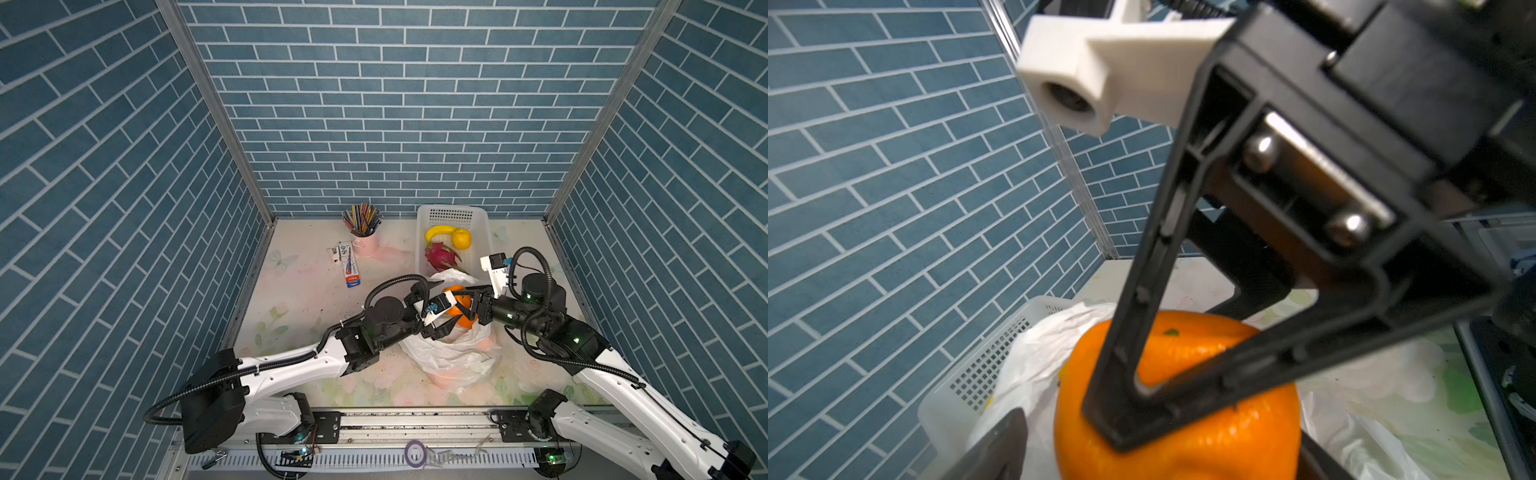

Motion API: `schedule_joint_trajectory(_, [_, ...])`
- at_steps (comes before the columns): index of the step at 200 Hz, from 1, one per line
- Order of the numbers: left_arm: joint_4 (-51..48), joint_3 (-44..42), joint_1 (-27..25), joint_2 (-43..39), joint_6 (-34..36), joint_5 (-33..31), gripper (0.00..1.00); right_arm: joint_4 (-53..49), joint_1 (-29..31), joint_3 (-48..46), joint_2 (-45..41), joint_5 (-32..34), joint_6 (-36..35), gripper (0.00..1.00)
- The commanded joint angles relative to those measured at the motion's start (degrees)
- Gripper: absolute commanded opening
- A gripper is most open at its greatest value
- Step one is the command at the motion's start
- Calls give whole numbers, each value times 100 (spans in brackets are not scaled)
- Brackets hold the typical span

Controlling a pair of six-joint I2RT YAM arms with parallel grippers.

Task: Untie the knot of the plastic bag and take out the fruit
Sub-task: 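Lift the orange with the right gripper while the left gripper releases, then carry the orange with the right gripper and drop it into the basket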

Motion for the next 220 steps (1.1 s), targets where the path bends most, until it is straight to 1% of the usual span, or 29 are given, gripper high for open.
schedule_joint_trajectory(1, [16, 266, 280, -175, -251, -114, 87, 252, -259, 321, 51, 423, -360, 52])
schedule_joint_trajectory(38, [-96, 511, 957, -66, -1037, 190, 88, 749, -787, 764, 311, 758, -330, 52])
schedule_joint_trajectory(49, [-224, 642, 1124, 59, -1163, 448, 88, 789, -931, 944, 498, 846, -320, 52])
schedule_joint_trajectory(60, [-391, 799, 1250, 228, -1248, 718, 88, 798, -1113, 1124, 739, 797, -304, 52])
schedule_joint_trajectory(72, [-695, 1063, 1391, 471, -1362, 1172, 88, 810, -1301, 1313, 1026, 723, -242, 52])
schedule_joint_trajectory(85, [-1014, 1353, 1460, 744, -1460, 1502, 88, 799, -1485, 1517, 1363, 626, -198, 51])
schedule_joint_trajectory(98, [-1135, 1513, 1481, 963, -1526, 1788, 88, 750, -1619, 1730, 1697, 556, -200, 51])
schedule_joint_trajectory(110, [-1164, 1591, 1488, 1126, -1592, 1976, 87, 724, -1731, 1903, 1996, 439, -214, 51])
schedule_joint_trajectory(122, [-1171, 1635, 1507, 1272, -1650, 2026, 86, 685, -1814, 2067, 2273, 308, -223, 51])
schedule_joint_trajectory(128, [-1206, 1652, 1514, 1342, -1668, 2028, 83, 657, -1846, 2142, 2411, 238, -242, 51])
schedule_joint_trajectory(165, [-1198, 1554, 1683, 1515, -1942, 2227, 52, 423, -1923, 2504, 3249, -3, -406, 51])
schedule_joint_trajectory(180, [-1066, 1379, 1793, 1495, -2170, 2271, 36, 321, -1923, 2628, 3559, -11, -407, 51])
schedule_joint_trajectory(189, [-993, 1247, 1874, 1483, -2316, 2308, 21, 334, -1924, 2680, 3718, -38, -406, 51])
schedule_joint_trajectory(196, [-965, 1153, 1939, 1483, -2438, 2323, 13, 351, -1921, 2711, 3822, -34, -386, 52])
schedule_joint_trajectory(203, [-939, 1044, 2006, 1485, -2567, 2312, 9, 376, -1928, 2735, 3922, -13, -381, 52])
schedule_joint_trajectory(220, [-925, 717, 2148, 1478, -2830, 2214, 9, 423, -1923, 2801, 4175, 49, -399, 52])
